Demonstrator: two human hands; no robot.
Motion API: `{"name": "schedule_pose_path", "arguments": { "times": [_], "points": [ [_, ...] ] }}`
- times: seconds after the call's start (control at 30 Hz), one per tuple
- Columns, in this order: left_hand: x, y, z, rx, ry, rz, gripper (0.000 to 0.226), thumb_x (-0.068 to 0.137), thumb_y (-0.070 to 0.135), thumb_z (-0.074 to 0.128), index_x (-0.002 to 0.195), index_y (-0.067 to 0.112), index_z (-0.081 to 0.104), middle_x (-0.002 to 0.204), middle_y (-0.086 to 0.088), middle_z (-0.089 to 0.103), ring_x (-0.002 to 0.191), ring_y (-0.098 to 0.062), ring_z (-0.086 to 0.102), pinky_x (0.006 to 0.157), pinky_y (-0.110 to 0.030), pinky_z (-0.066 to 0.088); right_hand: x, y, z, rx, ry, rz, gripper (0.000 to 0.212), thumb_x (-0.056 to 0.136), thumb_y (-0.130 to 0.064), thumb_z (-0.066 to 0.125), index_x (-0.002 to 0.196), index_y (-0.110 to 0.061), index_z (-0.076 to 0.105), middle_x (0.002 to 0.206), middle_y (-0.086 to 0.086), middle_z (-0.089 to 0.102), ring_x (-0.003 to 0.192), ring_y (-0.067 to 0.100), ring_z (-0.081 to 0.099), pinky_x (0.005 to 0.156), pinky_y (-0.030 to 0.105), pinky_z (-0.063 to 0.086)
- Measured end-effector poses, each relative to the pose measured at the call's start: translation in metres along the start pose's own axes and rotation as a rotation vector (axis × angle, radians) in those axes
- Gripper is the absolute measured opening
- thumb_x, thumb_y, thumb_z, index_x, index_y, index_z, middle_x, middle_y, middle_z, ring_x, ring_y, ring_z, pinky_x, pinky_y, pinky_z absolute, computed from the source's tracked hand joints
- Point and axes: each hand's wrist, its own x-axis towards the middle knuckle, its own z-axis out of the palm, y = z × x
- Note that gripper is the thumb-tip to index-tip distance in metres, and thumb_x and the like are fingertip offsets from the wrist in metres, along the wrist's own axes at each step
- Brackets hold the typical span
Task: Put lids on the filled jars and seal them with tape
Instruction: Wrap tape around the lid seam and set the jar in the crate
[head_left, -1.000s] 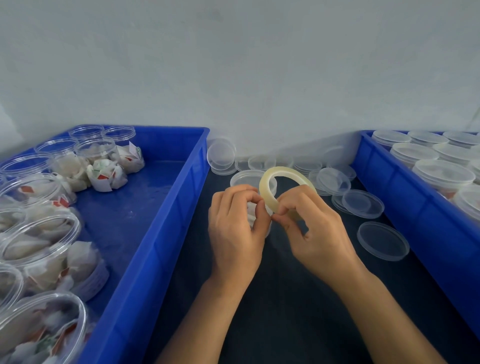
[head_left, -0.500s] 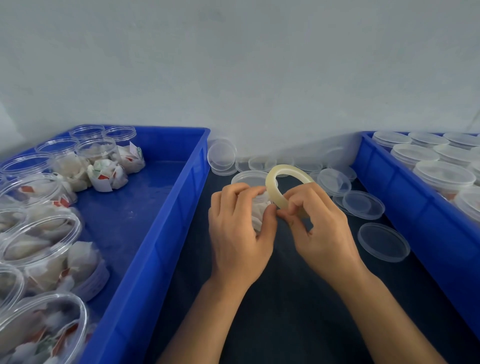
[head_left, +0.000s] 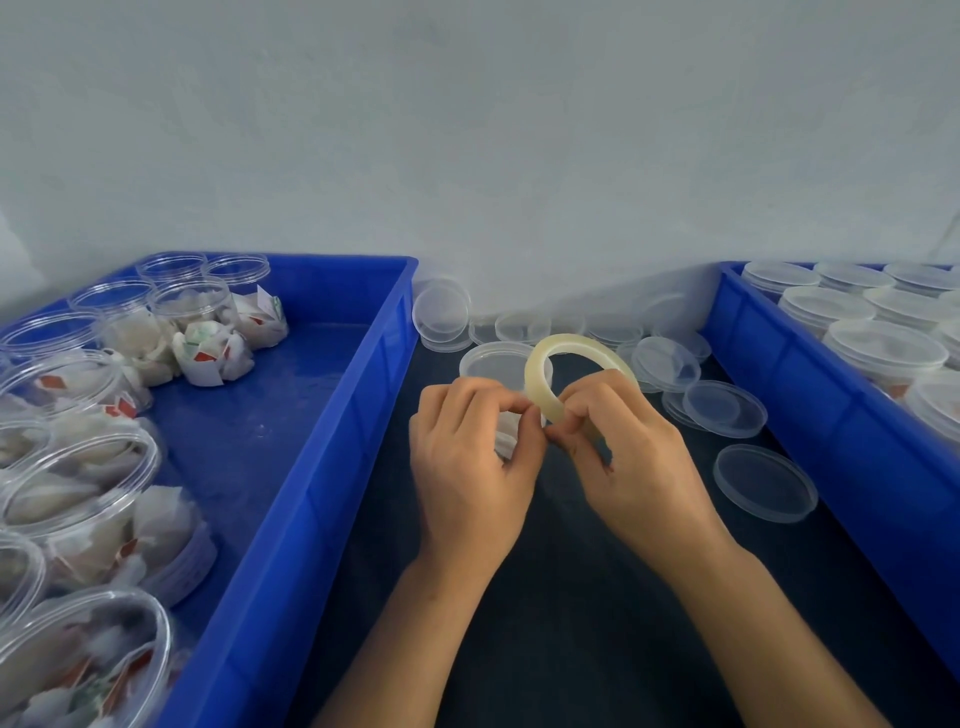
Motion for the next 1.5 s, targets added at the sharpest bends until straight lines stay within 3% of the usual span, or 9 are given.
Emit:
{"name": "schedule_pose_path", "arguments": {
  "times": [0.27,0.4,0.5,0.63,0.8,1.03,1.17,1.27,1.5],
  "points": [
    [-0.001,0.001,0.0,0.021,0.006,0.024,0.015,0.096,0.024,0.076,0.088,0.012,0.072,0.09,0.006,0.069,0.088,-0.017,0.057,0.071,-0.047,0.047,0.0,0.001,0.0,-0.085,0.056,0.061,0.015,0.099,-0.017,0.075,0.099,-0.014,0.06,0.098,-0.01,0.057,0.076,0.022,0.06,0.059,0.047,0.054],
    [-0.001,0.003,0.0,0.013,-0.004,0.079,0.015,0.097,0.025,0.075,0.088,0.013,0.072,0.091,0.005,0.07,0.088,-0.017,0.058,0.071,-0.045,0.047,0.002,0.004,-0.002,-0.12,0.073,0.128,0.024,0.099,-0.024,0.074,0.12,-0.022,0.061,0.109,-0.011,0.06,0.084,0.019,0.061,0.063,0.046,0.057],
    [-0.001,0.001,0.001,-0.006,-0.009,0.088,0.014,0.098,0.023,0.074,0.089,0.012,0.073,0.094,0.005,0.07,0.089,-0.017,0.058,0.071,-0.046,0.048,0.002,0.005,-0.005,-0.131,0.027,0.124,0.034,0.1,-0.025,0.072,0.133,-0.027,0.068,0.102,-0.006,0.064,0.079,0.018,0.062,0.065,0.045,0.057],
    [-0.002,0.0,-0.001,-0.008,-0.043,0.061,0.011,0.1,0.021,0.074,0.093,0.013,0.072,0.097,0.007,0.07,0.089,-0.017,0.058,0.071,-0.046,0.047,0.003,0.011,-0.006,-0.099,-0.052,0.148,0.02,0.1,-0.025,0.071,0.118,-0.026,0.08,0.092,-0.001,0.062,0.077,0.02,0.062,0.068,0.046,0.055],
    [0.0,0.001,-0.005,0.092,-0.113,0.099,0.012,0.102,0.024,0.069,0.093,0.015,0.069,0.097,0.007,0.068,0.087,-0.016,0.055,0.068,-0.039,0.042,0.005,0.013,-0.007,-0.112,-0.017,0.149,0.01,0.096,-0.023,0.076,0.104,-0.022,0.081,0.088,-0.002,0.061,0.074,0.021,0.061,0.07,0.044,0.054],
    [0.002,0.007,-0.008,0.143,-0.105,0.053,0.014,0.101,0.027,0.064,0.093,0.016,0.067,0.093,0.006,0.065,0.083,-0.011,0.051,0.071,-0.03,0.035,0.005,0.006,-0.011,-0.096,-0.035,0.149,0.016,0.098,-0.036,0.068,0.104,-0.026,0.079,0.092,-0.007,0.062,0.086,0.015,0.061,0.082,0.04,0.051],
    [0.001,0.005,-0.01,0.145,-0.09,0.058,0.016,0.1,0.03,0.064,0.092,0.016,0.067,0.092,0.006,0.065,0.083,-0.006,0.047,0.075,-0.025,0.03,0.006,0.003,-0.01,-0.075,0.003,0.162,0.017,0.099,-0.03,0.065,0.101,-0.024,0.081,0.087,-0.007,0.061,0.082,0.016,0.059,0.077,0.042,0.05],
    [0.0,0.005,-0.011,0.164,-0.11,0.055,0.016,0.1,0.03,0.065,0.09,0.017,0.065,0.089,0.007,0.064,0.079,-0.01,0.05,0.072,-0.029,0.034,0.005,0.001,-0.006,-0.153,0.022,0.158,0.014,0.098,-0.029,0.068,0.099,-0.023,0.08,0.085,-0.006,0.06,0.079,0.017,0.058,0.078,0.042,0.048],
    [-0.002,0.009,-0.012,0.145,-0.151,-0.115,0.016,0.1,0.027,0.07,0.088,0.018,0.064,0.083,0.01,0.06,0.073,-0.01,0.05,0.067,-0.033,0.038,0.004,-0.004,0.008,-0.363,0.14,0.089,0.012,0.1,-0.022,0.07,0.093,-0.018,0.078,0.082,-0.001,0.056,0.075,0.022,0.053,0.071,0.046,0.045]
  ]
}}
